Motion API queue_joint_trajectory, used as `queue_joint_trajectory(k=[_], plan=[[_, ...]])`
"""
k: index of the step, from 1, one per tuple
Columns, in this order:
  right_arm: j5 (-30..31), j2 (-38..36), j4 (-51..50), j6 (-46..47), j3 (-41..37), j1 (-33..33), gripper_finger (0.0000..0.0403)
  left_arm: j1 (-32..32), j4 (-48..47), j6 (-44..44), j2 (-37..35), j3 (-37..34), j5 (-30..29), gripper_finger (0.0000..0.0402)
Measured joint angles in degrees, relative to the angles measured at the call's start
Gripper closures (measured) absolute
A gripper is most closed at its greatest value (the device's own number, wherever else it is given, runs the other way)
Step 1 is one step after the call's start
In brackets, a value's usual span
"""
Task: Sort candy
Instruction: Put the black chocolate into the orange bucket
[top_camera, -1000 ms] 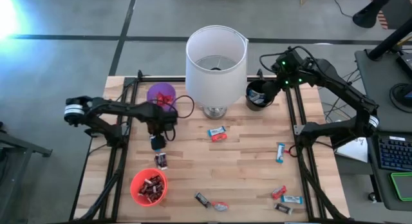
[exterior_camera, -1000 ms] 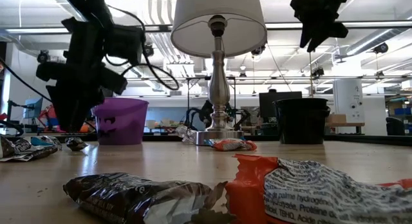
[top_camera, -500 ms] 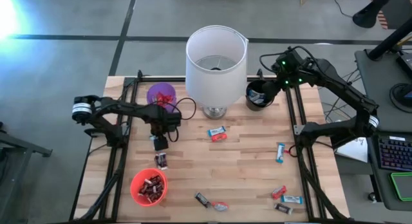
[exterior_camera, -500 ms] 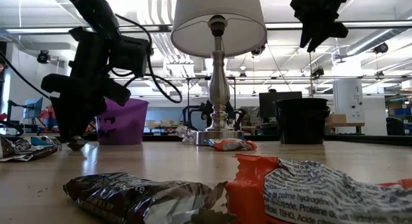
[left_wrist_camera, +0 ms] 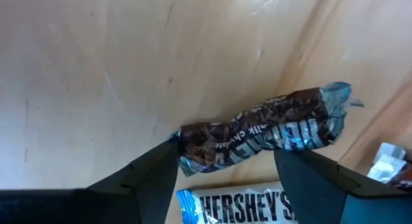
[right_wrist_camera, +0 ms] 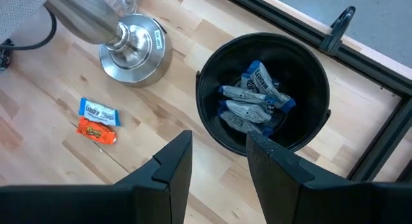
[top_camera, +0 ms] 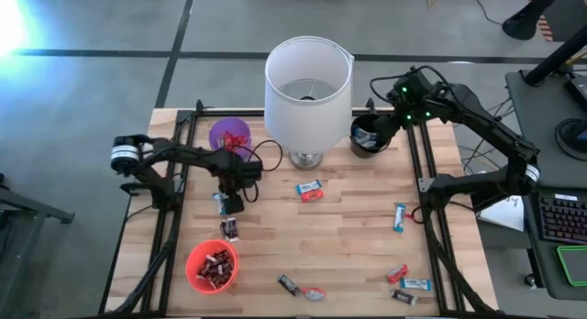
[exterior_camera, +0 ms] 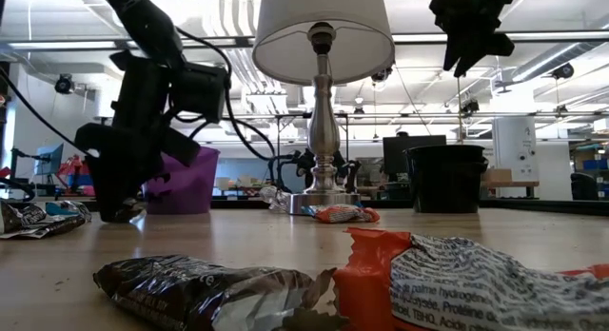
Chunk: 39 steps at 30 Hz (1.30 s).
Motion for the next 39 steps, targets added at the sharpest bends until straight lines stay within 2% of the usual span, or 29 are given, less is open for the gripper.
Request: queue_joint_trajectory(k=[7,19,24,34,39], plan=[[0.00,0.00,-0.02,-0.13,0.00,0.00,0.0266,0.00,-0.15,-0.45,1.09,0.51,-0.39,0.0196],[0.00,0.00,-0.04,-0.59,0.00,0.01,0.0266,0.00,0.70,-0.21,0.72,0.99,0.35,0.0339],[0.00,0.00,-0.04,-0.59,0.00,0.00,0.0266,0.00,0.47,-0.21,0.72,0.99,0.46,0.0382],[0.00,0.00,-0.04,-0.57,0.00,0.00,0.0266,-0.07,0.25,0.41,-0.43,0.86,1.93,0.0399],[0.02,-0.01,-0.05,-1.05,0.00,0.01,0.0266,-0.59,-7.65,2.38,-3.78,2.87,4.18,0.0400]])
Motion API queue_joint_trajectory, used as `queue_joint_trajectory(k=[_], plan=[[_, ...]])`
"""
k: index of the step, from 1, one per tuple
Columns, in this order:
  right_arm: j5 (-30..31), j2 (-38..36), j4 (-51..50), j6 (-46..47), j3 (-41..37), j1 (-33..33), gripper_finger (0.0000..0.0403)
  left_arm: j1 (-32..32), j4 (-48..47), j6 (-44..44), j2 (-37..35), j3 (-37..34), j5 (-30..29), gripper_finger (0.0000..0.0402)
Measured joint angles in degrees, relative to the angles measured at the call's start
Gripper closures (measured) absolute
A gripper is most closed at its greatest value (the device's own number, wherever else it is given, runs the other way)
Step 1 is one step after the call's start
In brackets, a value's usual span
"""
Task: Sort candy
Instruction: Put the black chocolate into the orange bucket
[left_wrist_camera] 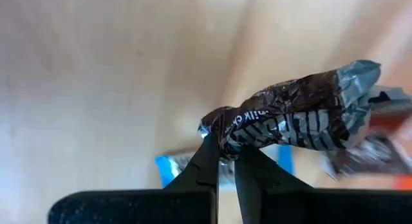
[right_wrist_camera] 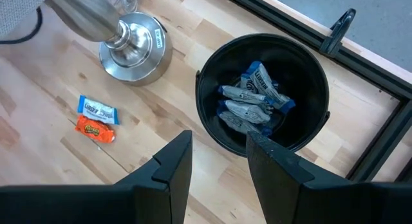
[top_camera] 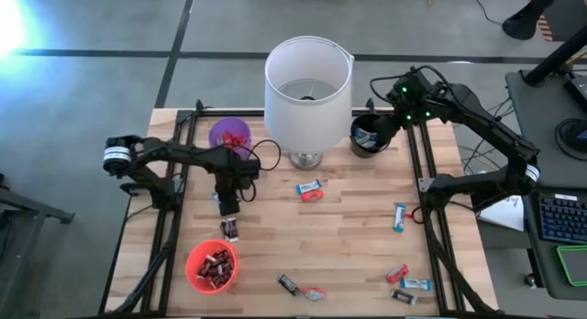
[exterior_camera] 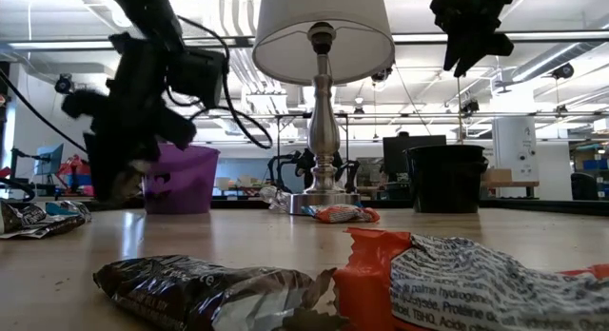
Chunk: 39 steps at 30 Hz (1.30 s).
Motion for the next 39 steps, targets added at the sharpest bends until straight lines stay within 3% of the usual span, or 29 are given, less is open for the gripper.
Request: queue_joint_trajectory(k=[7,22,39], plan=[[0.02,-0.01,0.01,0.04,0.00,0.00,0.0266,-4.98,-3.71,-1.06,-6.28,1.43,6.49,0.0400],[0.04,-0.01,0.03,1.16,0.00,-0.01,0.0266,-21.01,-5.71,-15.68,-15.01,9.82,6.11,0.0400],[0.07,-0.01,0.03,-0.72,0.00,0.01,0.0266,-42.94,-5.67,-49.17,-12.06,19.04,6.29,0.0400]])
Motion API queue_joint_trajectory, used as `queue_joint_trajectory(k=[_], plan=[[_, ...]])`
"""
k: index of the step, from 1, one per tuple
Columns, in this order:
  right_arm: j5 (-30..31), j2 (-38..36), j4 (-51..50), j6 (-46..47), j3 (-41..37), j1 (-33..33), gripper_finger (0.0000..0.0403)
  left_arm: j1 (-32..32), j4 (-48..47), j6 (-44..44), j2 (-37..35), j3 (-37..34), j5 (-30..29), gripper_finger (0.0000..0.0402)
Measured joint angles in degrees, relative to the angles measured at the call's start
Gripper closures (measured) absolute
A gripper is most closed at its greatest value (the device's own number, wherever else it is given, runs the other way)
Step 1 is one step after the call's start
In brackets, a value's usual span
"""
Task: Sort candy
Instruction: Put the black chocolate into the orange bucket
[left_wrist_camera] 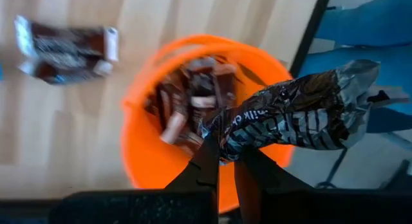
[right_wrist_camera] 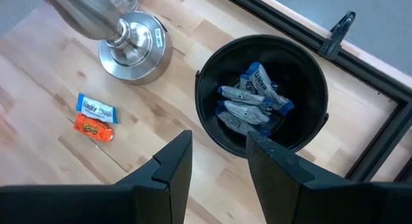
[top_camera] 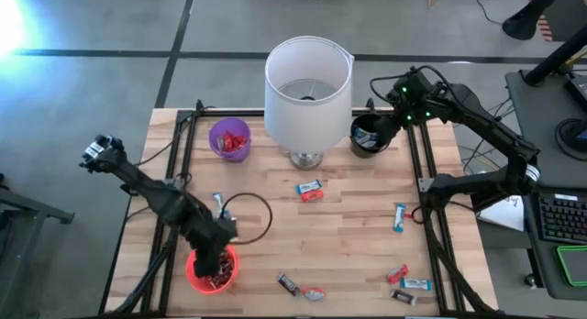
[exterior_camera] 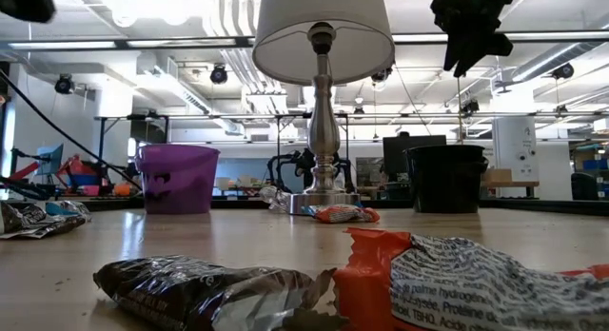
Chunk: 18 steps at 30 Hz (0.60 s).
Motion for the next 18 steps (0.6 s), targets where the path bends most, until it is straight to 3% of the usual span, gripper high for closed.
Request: queue_joint_trajectory(k=[6,13,18], plan=[[0.00,0.00,0.00,-3.24,0.00,0.00,0.0266,-4.07,0.12,-6.19,4.37,3.77,0.35,0.0400],[0.00,0.00,0.01,-4.88,0.00,0.00,0.0266,-4.54,-0.10,-3.63,10.30,7.22,8.71,0.0395],[0.00,0.00,-0.02,-5.75,0.00,-0.02,0.0266,-4.56,-5.24,-1.86,11.95,7.81,9.32,0.0373]])
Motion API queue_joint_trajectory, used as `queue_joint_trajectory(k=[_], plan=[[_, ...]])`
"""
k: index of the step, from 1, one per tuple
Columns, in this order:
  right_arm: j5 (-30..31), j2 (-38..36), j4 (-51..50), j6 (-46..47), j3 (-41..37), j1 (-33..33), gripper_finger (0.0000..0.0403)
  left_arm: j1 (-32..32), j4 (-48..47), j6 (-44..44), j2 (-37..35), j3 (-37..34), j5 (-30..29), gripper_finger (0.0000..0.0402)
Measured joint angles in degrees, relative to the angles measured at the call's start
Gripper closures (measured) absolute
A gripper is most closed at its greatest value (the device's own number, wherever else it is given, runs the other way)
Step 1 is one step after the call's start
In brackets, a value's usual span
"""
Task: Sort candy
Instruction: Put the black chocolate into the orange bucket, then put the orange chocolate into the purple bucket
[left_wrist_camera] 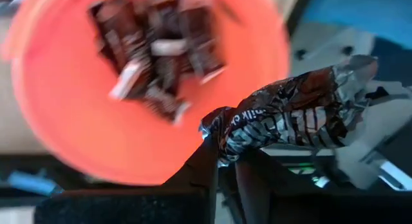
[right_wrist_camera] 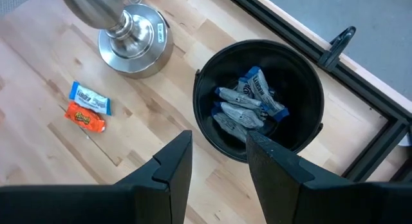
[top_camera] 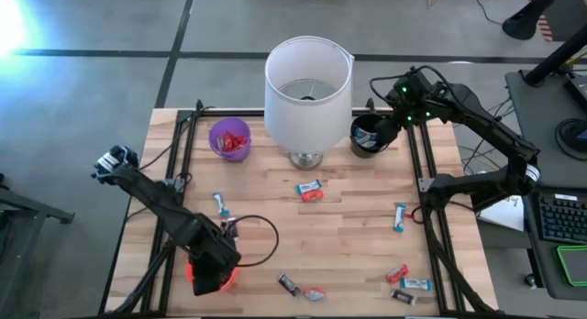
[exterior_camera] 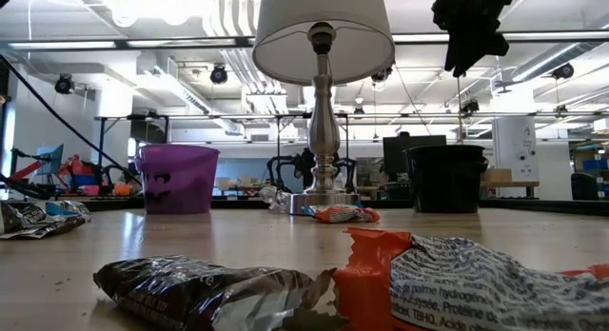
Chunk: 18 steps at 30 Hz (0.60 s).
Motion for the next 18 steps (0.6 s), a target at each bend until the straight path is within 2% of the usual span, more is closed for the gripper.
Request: queue_joint_trajectory(k=[5,11,15,18], plan=[[0.00,0.00,0.00,-1.34,0.00,0.02,0.0266,0.02,-4.62,-0.83,-1.48,-1.13,-0.07,0.0338],[0.00,0.00,-0.02,-2.99,0.00,0.00,0.0266,0.02,-5.21,-2.06,-2.34,-1.31,-0.86,0.0297],[-0.69,0.00,-0.68,-3.10,0.00,0.00,0.0266,0.04,-5.58,-2.87,-2.64,-0.81,-7.38,0.0278],[-5.20,0.00,-1.68,-3.15,0.01,0.00,0.0266,0.30,-6.15,-3.32,-3.55,-0.76,-13.23,0.0272]])
